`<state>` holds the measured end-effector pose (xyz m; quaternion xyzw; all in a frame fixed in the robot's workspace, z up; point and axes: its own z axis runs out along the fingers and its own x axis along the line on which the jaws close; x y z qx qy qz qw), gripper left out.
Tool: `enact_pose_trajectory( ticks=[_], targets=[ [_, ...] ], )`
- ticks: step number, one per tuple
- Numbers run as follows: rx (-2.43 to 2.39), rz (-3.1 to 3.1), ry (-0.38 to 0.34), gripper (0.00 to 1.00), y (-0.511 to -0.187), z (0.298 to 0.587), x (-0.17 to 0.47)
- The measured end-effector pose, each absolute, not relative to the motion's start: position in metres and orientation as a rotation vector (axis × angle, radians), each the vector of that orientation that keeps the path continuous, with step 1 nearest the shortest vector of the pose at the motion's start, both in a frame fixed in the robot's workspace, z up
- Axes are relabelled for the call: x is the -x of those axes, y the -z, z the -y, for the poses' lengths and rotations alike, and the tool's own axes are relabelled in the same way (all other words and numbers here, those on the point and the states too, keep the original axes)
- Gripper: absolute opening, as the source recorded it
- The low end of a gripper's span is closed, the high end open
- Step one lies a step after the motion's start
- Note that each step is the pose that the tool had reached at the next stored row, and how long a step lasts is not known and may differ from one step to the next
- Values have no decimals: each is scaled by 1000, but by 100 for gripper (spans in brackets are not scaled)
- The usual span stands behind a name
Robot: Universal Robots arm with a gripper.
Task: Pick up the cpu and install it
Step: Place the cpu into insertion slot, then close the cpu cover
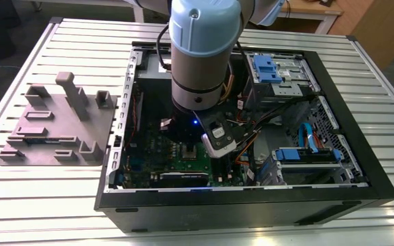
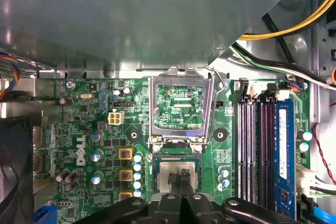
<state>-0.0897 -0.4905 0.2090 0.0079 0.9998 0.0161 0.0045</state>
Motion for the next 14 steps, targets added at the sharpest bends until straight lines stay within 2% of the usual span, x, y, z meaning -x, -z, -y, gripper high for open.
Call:
enact_pose_trajectory(
  ticks=[14],
  targets=[
    [-25,-3132,-51,10,-213,490,90]
  ],
)
